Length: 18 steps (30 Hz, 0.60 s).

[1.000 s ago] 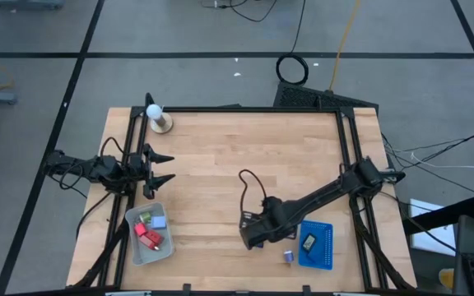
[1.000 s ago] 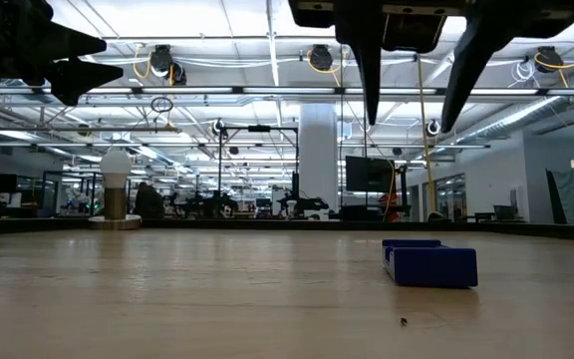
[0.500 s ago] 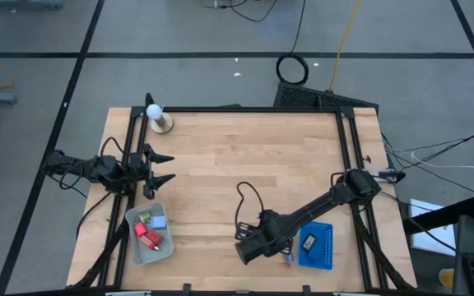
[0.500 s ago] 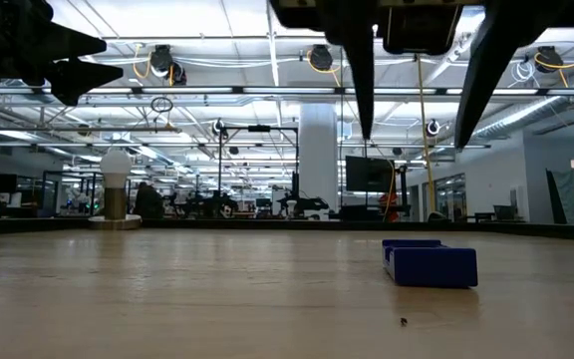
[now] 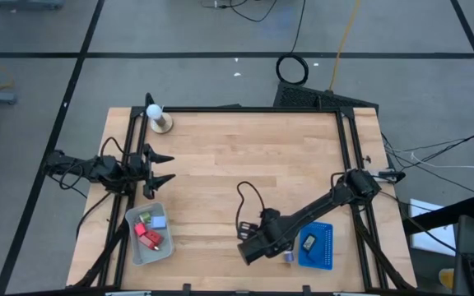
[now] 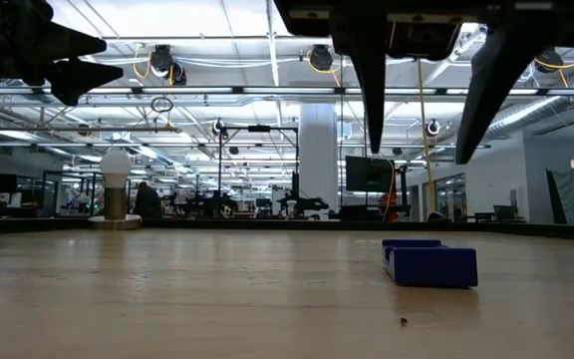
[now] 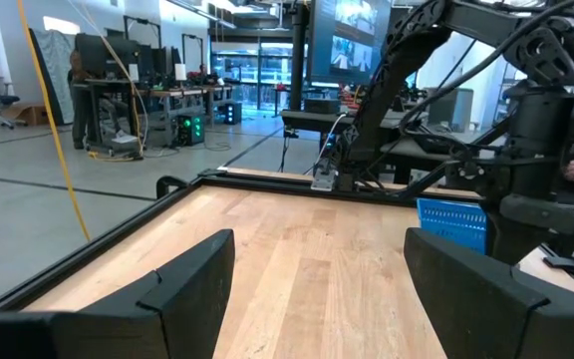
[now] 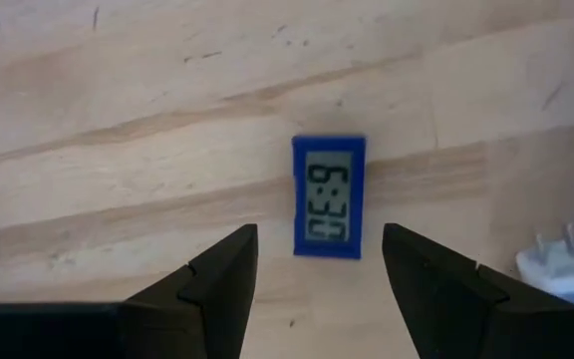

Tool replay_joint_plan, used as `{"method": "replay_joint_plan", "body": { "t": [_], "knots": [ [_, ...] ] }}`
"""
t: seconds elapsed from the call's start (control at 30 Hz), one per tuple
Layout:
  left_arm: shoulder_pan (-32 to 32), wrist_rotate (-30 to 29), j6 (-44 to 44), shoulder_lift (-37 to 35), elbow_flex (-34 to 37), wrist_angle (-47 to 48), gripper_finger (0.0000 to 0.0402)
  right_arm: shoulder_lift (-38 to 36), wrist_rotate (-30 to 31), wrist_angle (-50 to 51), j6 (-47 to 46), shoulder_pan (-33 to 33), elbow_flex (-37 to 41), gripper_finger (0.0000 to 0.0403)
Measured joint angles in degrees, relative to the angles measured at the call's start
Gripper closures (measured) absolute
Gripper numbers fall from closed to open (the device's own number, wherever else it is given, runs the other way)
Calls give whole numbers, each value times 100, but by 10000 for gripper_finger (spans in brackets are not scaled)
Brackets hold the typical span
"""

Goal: Pick & Place Office items
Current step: Put the blue mini digital clock into the blue bin

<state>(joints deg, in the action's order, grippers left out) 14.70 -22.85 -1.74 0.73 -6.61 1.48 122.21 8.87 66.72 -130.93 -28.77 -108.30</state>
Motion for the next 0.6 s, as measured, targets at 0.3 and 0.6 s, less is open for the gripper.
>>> {"method": "replay_joint_plan", "body": {
  "t": [0.3,0.6],
  "knots": [
    [0,0,0,0,0,0,108,0,1,-175,28,4,273,181],
    [0,0,0,0,0,-2,108,-2,34,-1012,334,31,721,127]
  ]
}}
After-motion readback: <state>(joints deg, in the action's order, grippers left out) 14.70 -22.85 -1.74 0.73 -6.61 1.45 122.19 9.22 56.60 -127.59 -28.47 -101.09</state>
